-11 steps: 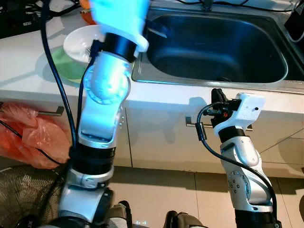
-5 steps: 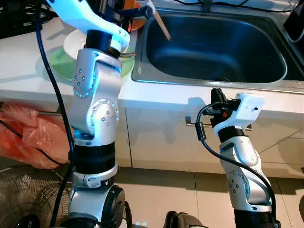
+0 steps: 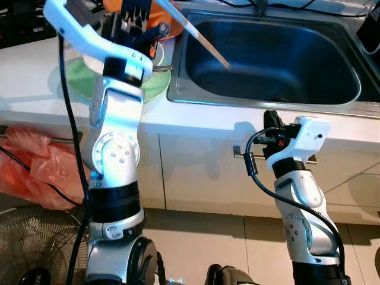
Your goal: Kitchen organization
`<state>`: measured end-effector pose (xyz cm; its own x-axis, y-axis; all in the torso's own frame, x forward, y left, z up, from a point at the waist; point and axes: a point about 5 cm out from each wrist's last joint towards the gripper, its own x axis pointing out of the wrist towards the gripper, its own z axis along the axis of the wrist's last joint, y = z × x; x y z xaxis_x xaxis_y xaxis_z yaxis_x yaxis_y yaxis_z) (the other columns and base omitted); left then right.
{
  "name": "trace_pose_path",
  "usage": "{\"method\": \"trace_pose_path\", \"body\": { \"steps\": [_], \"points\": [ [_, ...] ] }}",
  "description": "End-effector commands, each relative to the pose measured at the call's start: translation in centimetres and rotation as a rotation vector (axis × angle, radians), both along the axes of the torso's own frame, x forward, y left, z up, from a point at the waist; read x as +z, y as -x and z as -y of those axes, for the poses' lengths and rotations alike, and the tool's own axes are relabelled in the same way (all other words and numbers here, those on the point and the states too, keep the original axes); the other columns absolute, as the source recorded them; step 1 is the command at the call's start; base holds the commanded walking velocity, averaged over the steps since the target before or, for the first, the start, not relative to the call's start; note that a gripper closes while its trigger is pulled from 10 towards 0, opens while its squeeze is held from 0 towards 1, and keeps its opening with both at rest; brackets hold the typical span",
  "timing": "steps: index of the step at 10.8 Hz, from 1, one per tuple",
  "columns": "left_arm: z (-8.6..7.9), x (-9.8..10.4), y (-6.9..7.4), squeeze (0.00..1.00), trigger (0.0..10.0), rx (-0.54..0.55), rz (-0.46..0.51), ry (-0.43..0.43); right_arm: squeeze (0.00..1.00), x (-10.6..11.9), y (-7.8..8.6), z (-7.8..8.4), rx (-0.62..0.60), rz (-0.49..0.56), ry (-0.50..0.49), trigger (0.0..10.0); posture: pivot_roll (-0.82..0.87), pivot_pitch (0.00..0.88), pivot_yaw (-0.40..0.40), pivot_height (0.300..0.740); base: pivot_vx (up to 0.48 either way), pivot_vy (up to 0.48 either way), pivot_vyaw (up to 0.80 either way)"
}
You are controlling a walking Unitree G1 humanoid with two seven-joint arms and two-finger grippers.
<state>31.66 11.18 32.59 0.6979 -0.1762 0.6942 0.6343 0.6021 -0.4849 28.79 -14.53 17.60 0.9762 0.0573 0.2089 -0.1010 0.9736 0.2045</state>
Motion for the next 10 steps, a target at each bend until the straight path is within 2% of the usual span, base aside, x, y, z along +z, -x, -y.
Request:
{"method": "trace_pose_path", "body": {
  "steps": [1, 3, 5, 6, 8, 10],
  "points": [
    [0.3, -0.3, 0.2, 0.00, 10.0, -0.049, -0.018, 0.061, 0.00, 0.1, 0.0, 0.3, -0.007, 0.008, -0.011, 10.0, 0.08, 0.172, -0.044, 0.740, 0.000, 0.000, 0.00],
    [-0.1, -2.1, -0.6, 0.00, 10.0, -0.103, -0.096, 0.125, 0.00, 0.1, -0.1, 0.2, -0.005, 0.008, -0.029, 10.0, 0.08, 0.175, -0.045, 0.740, 0.000, 0.000, 0.00],
    [-0.2, -3.1, -0.7, 0.00, 10.0, -0.142, -0.118, 0.166, 0.00, 0.2, -0.2, 0.2, -0.003, 0.010, -0.032, 10.0, 0.08, 0.176, -0.045, 0.740, 0.000, 0.000, 0.00],
    [-0.2, -3.6, -0.7, 0.00, 10.0, -0.198, -0.130, 0.228, 0.00, 0.3, -0.3, 0.1, 0.005, 0.008, -0.055, 10.0, 0.08, 0.175, -0.046, 0.740, 0.000, 0.000, 0.00],
    [-0.3, -3.8, -0.6, 0.00, 10.0, -0.239, -0.128, 0.298, 0.00, 0.3, -0.3, 0.1, 0.009, 0.008, -0.053, 10.0, 0.08, 0.177, -0.046, 0.740, 0.000, 0.000, 0.00],
    [-0.3, -3.2, -0.3, 0.00, 10.0, -0.299, -0.092, 0.379, 0.00, 0.2, -0.3, 0.0, 0.013, 0.006, -0.049, 10.0, 0.08, 0.178, -0.047, 0.740, 0.000, 0.000, 0.00]
  ]
}}
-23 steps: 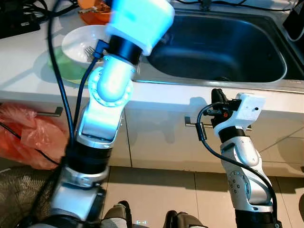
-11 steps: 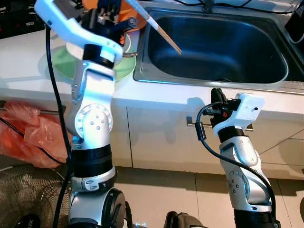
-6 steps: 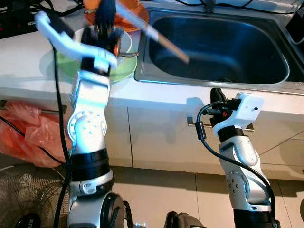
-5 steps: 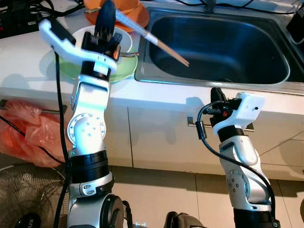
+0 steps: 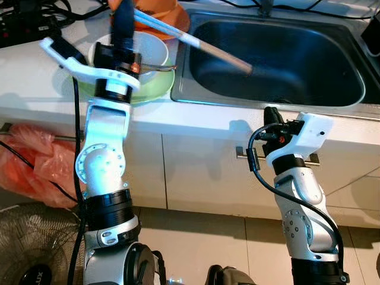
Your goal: Kitchen organization
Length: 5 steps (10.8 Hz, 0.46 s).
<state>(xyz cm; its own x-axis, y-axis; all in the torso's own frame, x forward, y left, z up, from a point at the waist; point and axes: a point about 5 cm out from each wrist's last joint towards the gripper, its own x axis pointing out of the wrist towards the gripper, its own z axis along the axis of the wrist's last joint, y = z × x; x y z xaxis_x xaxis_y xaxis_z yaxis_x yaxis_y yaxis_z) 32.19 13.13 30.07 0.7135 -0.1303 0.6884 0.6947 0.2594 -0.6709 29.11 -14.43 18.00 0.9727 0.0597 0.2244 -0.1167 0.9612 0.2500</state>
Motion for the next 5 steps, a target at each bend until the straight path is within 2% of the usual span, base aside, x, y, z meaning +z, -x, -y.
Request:
{"method": "trace_pose_path", "body": {
  "steps": [1, 3, 4, 5],
  "points": [
    [1.9, -0.9, 0.3, 0.00, 10.0, -0.084, -0.016, 0.072, 0.00, -0.2, -0.1, 0.0, 0.004, -0.008, -0.011, 10.0, 0.08, 0.179, -0.047, 0.740, 0.000, 0.000, 0.00],
    [2.6, -1.7, 0.5, 0.00, 10.0, -0.138, -0.030, 0.065, 0.00, -0.1, -0.1, 0.1, 0.007, -0.012, -0.042, 10.0, 0.08, 0.179, -0.048, 0.740, 0.000, 0.000, 0.00],
    [3.2, -2.0, 0.6, 0.00, 10.0, -0.173, -0.034, 0.055, 1.00, -0.1, -0.2, 0.0, 0.014, -0.015, -0.054, 10.0, 0.07, 0.175, -0.046, 0.740, 0.000, 0.000, 0.00],
    [3.4, -2.0, 0.7, 0.00, 10.0, -0.189, -0.032, 0.051, 1.00, -0.1, -0.2, -0.1, 0.018, -0.018, -0.070, 10.0, 0.07, 0.173, -0.046, 0.740, 0.000, 0.000, 0.00]
  ]
}}
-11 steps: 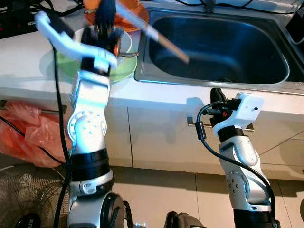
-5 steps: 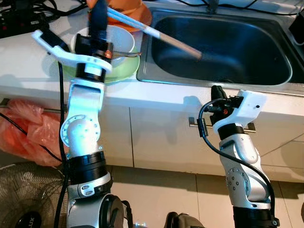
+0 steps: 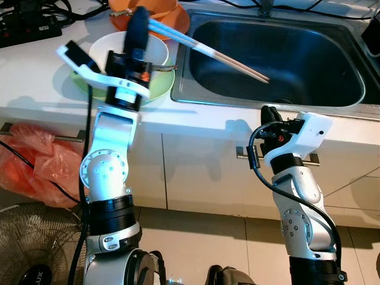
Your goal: Kitchen organization
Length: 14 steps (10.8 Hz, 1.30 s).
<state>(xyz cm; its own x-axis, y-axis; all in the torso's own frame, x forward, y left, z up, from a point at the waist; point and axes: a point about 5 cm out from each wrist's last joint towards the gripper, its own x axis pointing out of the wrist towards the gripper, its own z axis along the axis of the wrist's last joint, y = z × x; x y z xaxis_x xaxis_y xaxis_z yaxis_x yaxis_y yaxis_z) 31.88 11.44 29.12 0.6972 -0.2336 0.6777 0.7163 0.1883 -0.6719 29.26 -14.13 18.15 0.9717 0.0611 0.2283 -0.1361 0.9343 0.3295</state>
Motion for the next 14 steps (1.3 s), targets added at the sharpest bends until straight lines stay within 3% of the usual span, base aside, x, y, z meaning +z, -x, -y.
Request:
{"method": "trace_pose_path", "body": {
  "steps": [1, 2, 5, 8, 11, 14],
  "points": [
    [1.8, -0.9, 0.5, 0.00, 10.0, -0.078, -0.022, 0.067, 1.00, -0.2, -0.1, 0.3, -0.001, -0.020, -0.054, 10.0, 0.07, 0.170, -0.046, 0.740, 0.000, 0.000, 0.00],
    [1.4, -0.9, 0.7, 0.00, 10.0, -0.075, -0.020, 0.067, 1.00, -0.2, -0.1, 0.6, -0.007, -0.025, -0.119, 10.0, 0.07, 0.167, -0.046, 0.740, 0.000, 0.000, 0.00],
    [1.3, -1.0, 0.6, 0.00, 10.0, -0.083, -0.023, 0.067, 1.00, -0.4, -0.1, 0.4, 0.023, -0.036, -0.191, 10.0, 0.08, 0.158, -0.044, 0.740, 0.000, 0.000, 0.00],
    [1.2, -1.0, 0.6, 0.00, 10.0, -0.103, -0.019, 0.064, 1.00, -0.3, 0.1, 0.1, 0.060, -0.042, -0.204, 10.0, 0.08, 0.171, -0.046, 0.740, 0.000, 0.000, 0.00],
    [0.4, -1.1, 0.4, 0.00, 10.0, -0.093, -0.021, 0.063, 1.00, -0.2, 0.3, -0.4, 0.136, -0.048, -0.302, 10.0, 0.08, 0.181, -0.048, 0.740, 0.000, 0.000, 0.00],
    [0.1, -1.1, 0.2, 0.00, 10.0, -0.096, -0.023, 0.058, 1.00, -0.1, 0.4, -0.8, 0.176, -0.048, -0.328, 10.0, 0.08, 0.186, -0.048, 0.740, 0.000, 0.000, 0.00]
  ]
}}
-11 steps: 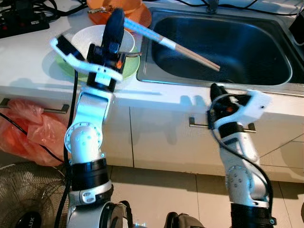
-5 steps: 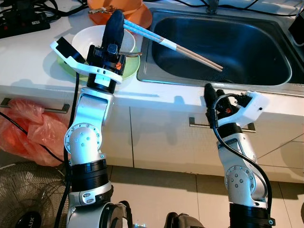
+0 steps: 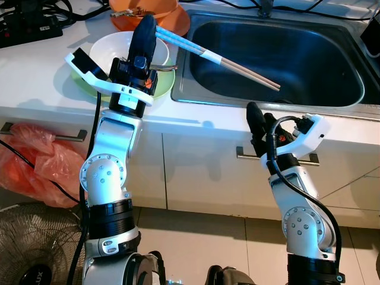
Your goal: Kitchen organization
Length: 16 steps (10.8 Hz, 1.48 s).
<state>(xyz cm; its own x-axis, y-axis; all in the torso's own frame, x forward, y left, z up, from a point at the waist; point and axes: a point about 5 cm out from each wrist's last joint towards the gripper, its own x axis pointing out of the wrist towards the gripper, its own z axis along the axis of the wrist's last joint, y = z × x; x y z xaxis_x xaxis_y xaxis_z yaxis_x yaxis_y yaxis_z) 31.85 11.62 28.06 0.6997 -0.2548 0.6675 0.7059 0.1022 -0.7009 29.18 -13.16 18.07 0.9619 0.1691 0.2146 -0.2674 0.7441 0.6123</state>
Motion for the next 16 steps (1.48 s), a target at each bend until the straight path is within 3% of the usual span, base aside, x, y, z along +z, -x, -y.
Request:
{"method": "trace_pose_path", "body": {
  "steps": [1, 2, 7, 8, 11, 16],
  "points": [
    [0.3, 0.0, 0.1, 0.00, 10.0, -0.027, 0.009, 0.009, 1.00, 0.1, 0.4, 0.0, 0.018, 0.006, -0.035, 10.0, 0.08, 0.186, -0.048, 0.740, 0.000, 0.000, 0.00],
    [0.3, 0.0, 0.2, 0.00, 10.0, -0.035, 0.008, 0.008, 1.00, 0.4, 0.6, -0.4, 0.077, 0.029, -0.080, 10.0, 0.08, 0.186, -0.049, 0.740, 0.000, 0.000, 0.00],
    [0.2, -0.6, 0.0, 0.00, 10.0, -0.038, 0.000, 0.006, 1.00, 0.6, 0.6, 0.1, 0.082, 0.015, -0.206, 10.0, 0.08, 0.185, -0.049, 0.740, 0.000, 0.000, 0.00],
    [0.2, -0.8, 0.2, 0.00, 10.0, -0.040, 0.001, 0.005, 0.00, 0.9, 0.7, 0.0, 0.100, 0.029, -0.238, 10.0, 0.08, 0.185, -0.049, 0.740, 0.000, 0.000, 0.00],
    [-0.3, -1.0, 0.2, 0.00, 10.0, -0.037, -0.004, 0.004, 0.00, 2.1, 1.2, -0.4, 0.184, 0.094, -0.375, 10.0, 0.08, 0.179, -0.047, 0.740, 0.000, 0.000, 0.00],
    [-1.0, -0.9, -0.1, 0.00, 10.0, -0.037, -0.010, 0.007, 0.00, 2.8, 1.6, -0.3, 0.234, 0.123, -0.444, 10.0, 0.08, 0.171, -0.045, 0.740, 0.000, 0.000, 0.00]
  ]
}}
